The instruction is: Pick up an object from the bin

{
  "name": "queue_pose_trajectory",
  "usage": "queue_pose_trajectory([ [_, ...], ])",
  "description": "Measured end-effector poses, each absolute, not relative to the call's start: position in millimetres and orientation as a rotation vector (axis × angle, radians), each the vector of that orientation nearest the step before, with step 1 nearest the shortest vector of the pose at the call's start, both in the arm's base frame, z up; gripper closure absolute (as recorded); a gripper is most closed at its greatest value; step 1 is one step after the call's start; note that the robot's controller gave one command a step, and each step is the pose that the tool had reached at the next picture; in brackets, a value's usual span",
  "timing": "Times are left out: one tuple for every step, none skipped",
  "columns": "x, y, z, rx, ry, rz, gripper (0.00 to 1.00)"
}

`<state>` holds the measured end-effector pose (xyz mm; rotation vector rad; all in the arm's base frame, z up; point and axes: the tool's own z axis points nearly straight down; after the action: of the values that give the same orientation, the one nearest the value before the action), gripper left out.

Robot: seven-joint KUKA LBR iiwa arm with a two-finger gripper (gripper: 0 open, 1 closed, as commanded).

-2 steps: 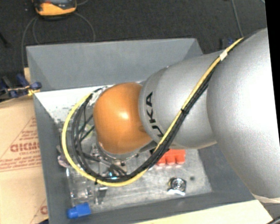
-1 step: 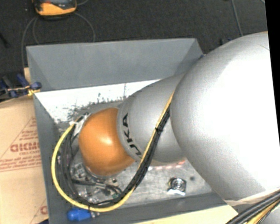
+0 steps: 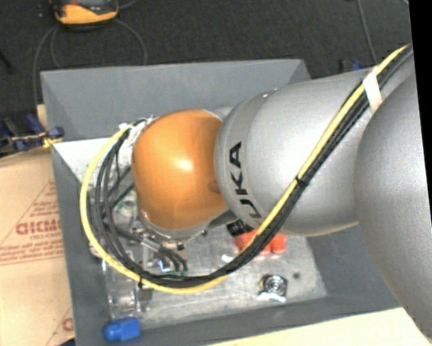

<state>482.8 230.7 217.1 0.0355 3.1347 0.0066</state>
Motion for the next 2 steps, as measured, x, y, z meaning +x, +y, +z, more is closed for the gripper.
queue_pose_trajectory([
  [630.9,185.6,124.1,-0.326,3.121,-0.003,0.00],
  [652.5,160.3,82.4,-0.404,3.086,0.015,0.00],
])
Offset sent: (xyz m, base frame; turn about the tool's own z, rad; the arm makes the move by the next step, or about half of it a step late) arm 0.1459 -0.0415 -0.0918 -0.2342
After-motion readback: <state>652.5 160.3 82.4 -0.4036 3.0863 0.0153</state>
